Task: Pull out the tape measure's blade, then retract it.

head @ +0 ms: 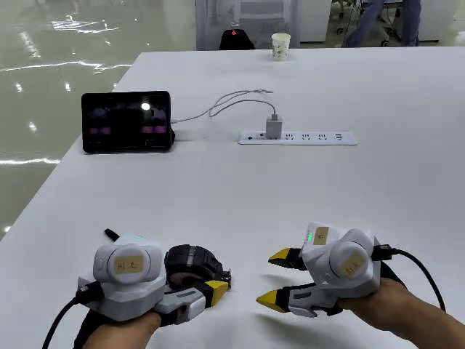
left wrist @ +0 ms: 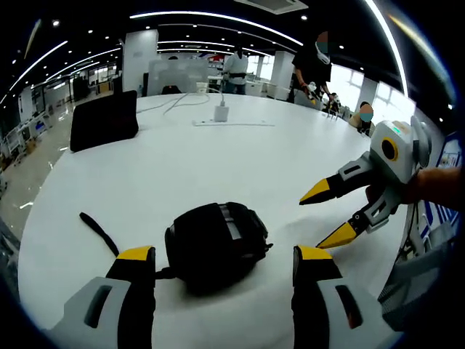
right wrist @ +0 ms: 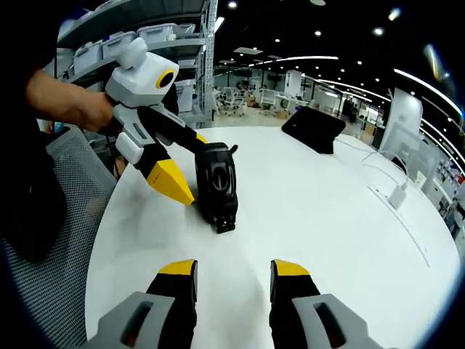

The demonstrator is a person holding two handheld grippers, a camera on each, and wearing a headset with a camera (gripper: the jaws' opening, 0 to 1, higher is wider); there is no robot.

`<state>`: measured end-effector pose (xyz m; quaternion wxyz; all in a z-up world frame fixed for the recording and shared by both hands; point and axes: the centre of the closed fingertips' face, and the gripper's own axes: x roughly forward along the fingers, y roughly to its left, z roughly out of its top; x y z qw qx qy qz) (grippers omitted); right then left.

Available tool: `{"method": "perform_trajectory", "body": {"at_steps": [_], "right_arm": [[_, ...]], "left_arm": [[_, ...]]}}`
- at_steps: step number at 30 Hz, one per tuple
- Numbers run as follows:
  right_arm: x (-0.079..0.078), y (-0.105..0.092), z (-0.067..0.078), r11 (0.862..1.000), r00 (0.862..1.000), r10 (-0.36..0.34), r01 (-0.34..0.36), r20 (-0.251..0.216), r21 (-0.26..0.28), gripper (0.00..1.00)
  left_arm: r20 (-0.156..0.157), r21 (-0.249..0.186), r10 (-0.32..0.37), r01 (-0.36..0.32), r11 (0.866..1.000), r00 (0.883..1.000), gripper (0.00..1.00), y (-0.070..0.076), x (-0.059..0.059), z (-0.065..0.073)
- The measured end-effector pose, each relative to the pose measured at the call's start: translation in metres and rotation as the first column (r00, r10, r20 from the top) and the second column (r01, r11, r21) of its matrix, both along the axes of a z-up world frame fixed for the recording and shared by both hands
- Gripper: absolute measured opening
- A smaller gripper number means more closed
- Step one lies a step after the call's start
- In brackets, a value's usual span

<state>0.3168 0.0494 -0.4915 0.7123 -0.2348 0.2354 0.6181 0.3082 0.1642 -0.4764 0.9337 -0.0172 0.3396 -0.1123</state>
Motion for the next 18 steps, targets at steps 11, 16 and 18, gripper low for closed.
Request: {"method": "perform_trajectory", "body": {"at_steps": [11,16,18], "right_arm": [[0.002,-0.031,0.003,0.994,0.995,-0.104,0.104,-0.001,0.012,0.42],[0.002,-0.047,0.003,0.987,0.987,-0.161,0.161,-0.003,0.024,0.46],[0.002,-0.053,0.005,0.983,0.983,-0.181,0.181,0.001,0.03,0.48]], "left_arm": [[0.046,-0.01,-0.053,0.054,0.999,0.998,0.77,-0.007,-0.006,0.01],[0.06,-0.003,-0.081,0.082,0.997,0.995,0.77,-0.009,-0.01,0.012],[0.07,-0.013,-0.09,0.091,0.996,0.994,0.78,-0.01,-0.011,0.013]]}}
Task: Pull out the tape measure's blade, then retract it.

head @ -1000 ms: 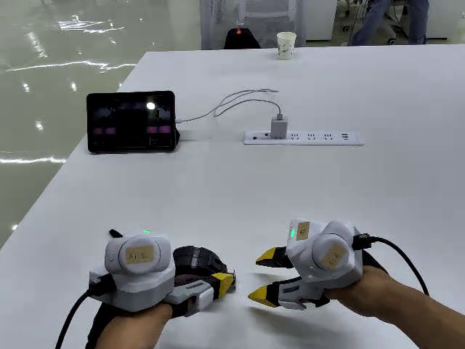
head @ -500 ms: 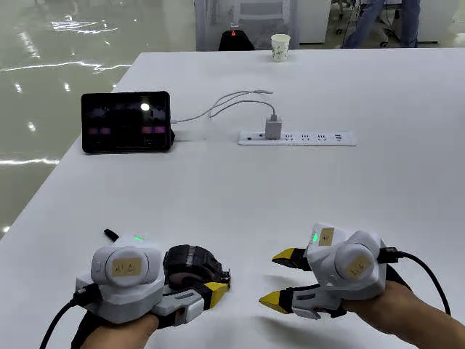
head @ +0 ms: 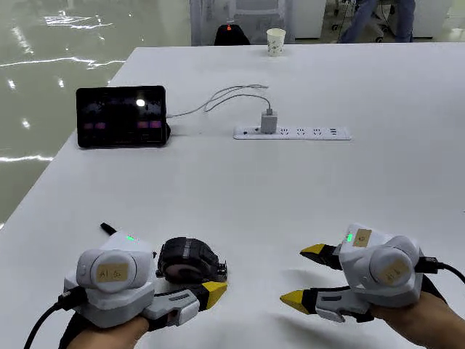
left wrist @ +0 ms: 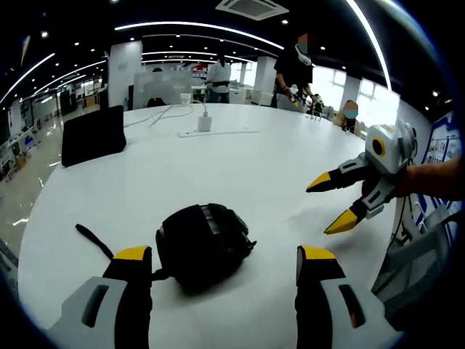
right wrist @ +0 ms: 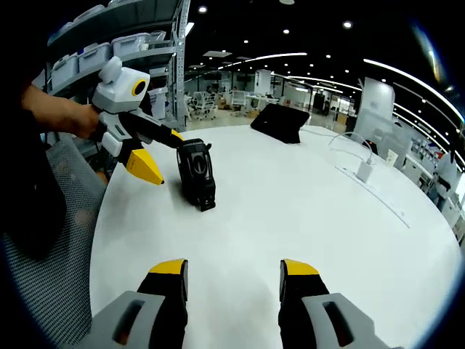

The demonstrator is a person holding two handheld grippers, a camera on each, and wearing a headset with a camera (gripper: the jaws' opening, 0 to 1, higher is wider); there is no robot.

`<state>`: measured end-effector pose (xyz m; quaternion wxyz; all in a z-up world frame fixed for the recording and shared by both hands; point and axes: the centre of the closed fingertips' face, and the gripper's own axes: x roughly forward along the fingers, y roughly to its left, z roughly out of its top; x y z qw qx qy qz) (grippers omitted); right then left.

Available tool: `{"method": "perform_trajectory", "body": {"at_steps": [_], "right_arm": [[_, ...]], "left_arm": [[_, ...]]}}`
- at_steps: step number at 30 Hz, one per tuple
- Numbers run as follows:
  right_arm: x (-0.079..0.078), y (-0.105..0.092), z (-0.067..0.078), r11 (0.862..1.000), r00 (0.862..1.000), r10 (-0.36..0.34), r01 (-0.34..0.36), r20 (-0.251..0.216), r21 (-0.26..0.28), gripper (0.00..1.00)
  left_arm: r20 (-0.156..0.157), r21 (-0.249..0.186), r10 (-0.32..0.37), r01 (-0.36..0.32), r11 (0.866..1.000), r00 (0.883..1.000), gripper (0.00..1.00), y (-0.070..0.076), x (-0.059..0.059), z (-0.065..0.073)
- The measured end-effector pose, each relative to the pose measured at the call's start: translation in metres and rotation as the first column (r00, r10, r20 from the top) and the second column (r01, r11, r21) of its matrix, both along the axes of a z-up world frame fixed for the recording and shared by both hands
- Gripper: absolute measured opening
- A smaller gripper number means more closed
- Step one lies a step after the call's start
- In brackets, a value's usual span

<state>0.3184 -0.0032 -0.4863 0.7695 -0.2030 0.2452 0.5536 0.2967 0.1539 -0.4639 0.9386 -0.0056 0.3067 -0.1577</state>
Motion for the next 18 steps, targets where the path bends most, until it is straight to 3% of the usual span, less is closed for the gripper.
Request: {"method": "perform_trajectory", "body": {"at_steps": [18], "right_arm": [[-0.013,-0.03,0.015,0.99,0.993,-0.122,0.122,-0.004,0.07,0.61]], "left_arm": [[0.051,0.024,-0.074,0.072,0.997,0.996,0.83,-0.002,-0.018,0.008]]}}
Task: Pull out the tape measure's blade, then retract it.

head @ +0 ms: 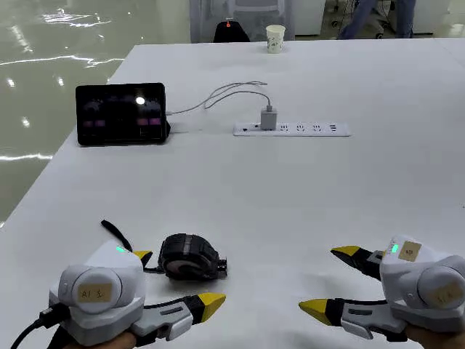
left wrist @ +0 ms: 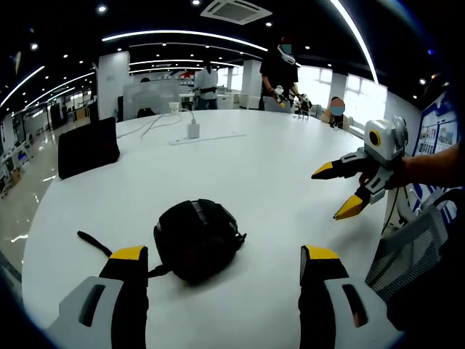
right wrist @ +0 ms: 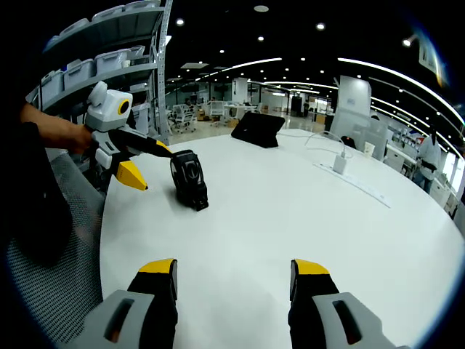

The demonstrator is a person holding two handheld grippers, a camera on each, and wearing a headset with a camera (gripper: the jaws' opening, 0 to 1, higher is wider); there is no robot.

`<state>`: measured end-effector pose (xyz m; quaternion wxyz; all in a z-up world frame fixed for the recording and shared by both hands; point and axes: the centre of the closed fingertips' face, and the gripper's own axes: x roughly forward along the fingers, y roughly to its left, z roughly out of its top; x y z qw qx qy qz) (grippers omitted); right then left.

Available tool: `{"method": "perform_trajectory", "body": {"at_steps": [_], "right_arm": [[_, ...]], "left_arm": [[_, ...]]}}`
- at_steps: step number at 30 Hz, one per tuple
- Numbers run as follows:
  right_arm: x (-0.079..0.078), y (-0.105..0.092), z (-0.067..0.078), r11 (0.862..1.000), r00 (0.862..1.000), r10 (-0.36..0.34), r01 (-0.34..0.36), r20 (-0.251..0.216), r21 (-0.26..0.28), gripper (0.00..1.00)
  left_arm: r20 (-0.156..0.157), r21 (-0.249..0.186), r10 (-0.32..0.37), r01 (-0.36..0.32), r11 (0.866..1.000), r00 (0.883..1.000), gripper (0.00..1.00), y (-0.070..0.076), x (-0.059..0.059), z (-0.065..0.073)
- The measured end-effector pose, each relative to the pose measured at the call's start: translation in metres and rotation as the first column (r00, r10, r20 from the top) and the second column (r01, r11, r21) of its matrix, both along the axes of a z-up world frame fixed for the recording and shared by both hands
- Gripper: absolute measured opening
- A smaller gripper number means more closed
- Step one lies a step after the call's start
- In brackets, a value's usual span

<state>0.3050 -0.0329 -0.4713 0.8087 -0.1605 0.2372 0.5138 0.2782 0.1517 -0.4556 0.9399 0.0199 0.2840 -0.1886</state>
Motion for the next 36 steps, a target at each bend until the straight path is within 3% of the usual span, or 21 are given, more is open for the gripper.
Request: {"method": "perform_trajectory", "body": {"at_steps": [11,15,20,27,36], "right_arm": [[-0.013,-0.009,0.006,0.998,0.999,-0.045,0.045,-0.005,0.052,0.7],[-0.017,-0.011,0.009,0.995,0.998,-0.069,0.069,0.001,0.075,0.78],[-0.023,-0.016,0.007,0.994,0.996,-0.084,0.084,-0.005,0.069,0.81],[-0.022,-0.019,0.015,0.987,0.993,-0.121,0.119,0.014,0.105,0.93],[-0.026,-0.019,0.017,0.986,0.993,-0.121,0.119,0.009,0.118,0.96]], "left_arm": [[0.029,0.001,-0.052,0.052,0.999,0.998,0.87,-0.005,-0.011,0.007],[0.033,0.012,-0.073,0.072,0.997,0.997,0.88,-0.005,-0.014,0.007],[0.046,0.008,-0.093,0.093,0.996,0.995,0.91,-0.007,-0.016,0.009],[0.066,-0.002,-0.121,0.121,0.993,0.99,0.97,-0.011,-0.021,0.012],[0.084,-0.006,-0.129,0.13,0.991,0.988,0.99,-0.01,-0.024,0.017]]}}
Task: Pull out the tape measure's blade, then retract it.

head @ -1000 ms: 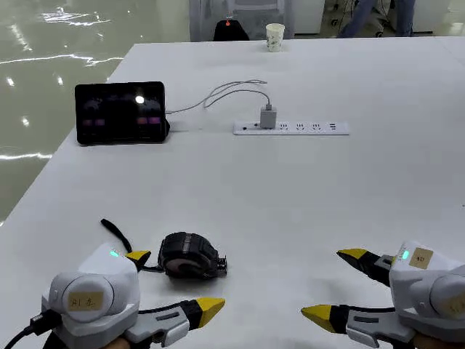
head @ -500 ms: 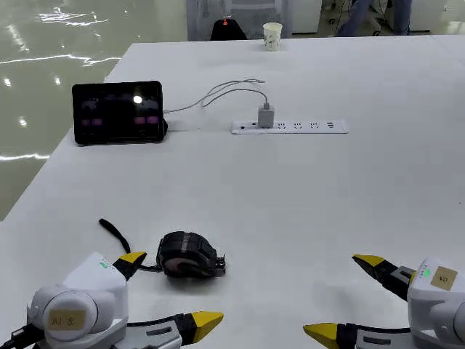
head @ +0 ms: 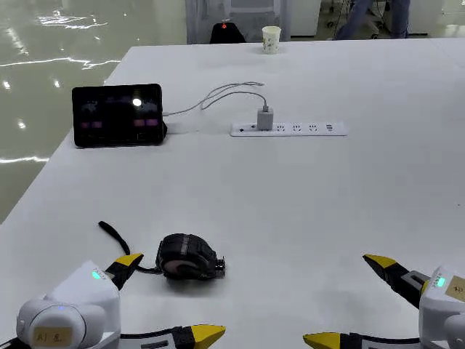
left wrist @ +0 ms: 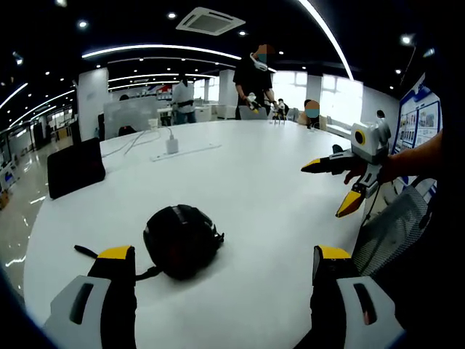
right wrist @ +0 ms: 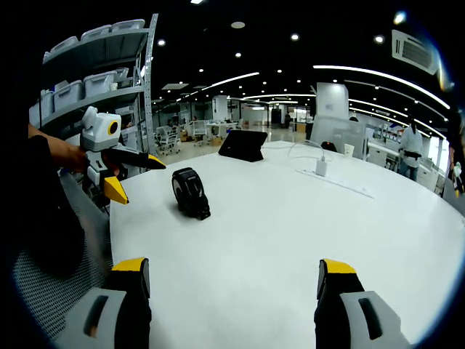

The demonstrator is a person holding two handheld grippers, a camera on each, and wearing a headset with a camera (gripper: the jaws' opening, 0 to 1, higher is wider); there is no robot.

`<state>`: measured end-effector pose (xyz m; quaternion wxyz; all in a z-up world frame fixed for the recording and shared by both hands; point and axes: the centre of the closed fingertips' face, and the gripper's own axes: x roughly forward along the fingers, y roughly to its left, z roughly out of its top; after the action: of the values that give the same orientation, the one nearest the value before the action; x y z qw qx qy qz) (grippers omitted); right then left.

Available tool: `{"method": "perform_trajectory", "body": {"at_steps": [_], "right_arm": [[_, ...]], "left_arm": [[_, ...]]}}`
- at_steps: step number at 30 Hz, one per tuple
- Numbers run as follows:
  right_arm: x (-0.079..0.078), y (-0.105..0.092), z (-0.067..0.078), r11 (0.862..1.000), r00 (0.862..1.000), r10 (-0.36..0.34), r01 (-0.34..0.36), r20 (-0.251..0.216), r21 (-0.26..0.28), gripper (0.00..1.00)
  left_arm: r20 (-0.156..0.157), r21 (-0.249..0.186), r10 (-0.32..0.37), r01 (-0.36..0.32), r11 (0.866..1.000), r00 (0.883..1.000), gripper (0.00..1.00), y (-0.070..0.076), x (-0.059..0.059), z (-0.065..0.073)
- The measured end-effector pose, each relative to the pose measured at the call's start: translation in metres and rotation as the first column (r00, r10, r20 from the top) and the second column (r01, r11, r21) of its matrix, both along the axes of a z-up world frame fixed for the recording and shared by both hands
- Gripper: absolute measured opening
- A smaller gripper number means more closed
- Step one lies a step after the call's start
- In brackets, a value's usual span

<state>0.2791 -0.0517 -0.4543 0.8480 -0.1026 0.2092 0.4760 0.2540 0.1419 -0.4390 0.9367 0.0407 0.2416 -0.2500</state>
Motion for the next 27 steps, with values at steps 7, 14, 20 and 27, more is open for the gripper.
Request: {"method": "perform_trajectory", "body": {"at_steps": [7,14,20,27], "right_arm": [[-0.0024,0.0,0.0027,1.0,1.0,-0.005,0.005,0.006,0.011,0.99],[-0.0036,-0.0007,0.0025,1.0,1.0,-0.009,0.009,0.007,0.008,0.99],[-0.0041,-0.001,0.0045,1.0,1.0,-0.01,0.01,0.01,0.015,0.99],[-0.005,-0.0024,0.0044,1.0,1.0,-0.008,0.008,0.007,0.013,0.99]], "left_arm": [[0.012,-0.003,-0.006,0.006,1.0,1.0,0.99,-0.0008,-0.0025,0.0041],[0.012,-0.005,-0.021,0.021,1.0,1.0,0.99,-0.0033,-0.0048,0.0065],[0.015,0.0,-0.023,0.023,1.0,1.0,0.99,-0.0012,-0.0051,0.0073],[0.007,0.002,-0.021,0.021,1.0,1.0,0.96,0.0005,-0.0066,0.0061]]}}
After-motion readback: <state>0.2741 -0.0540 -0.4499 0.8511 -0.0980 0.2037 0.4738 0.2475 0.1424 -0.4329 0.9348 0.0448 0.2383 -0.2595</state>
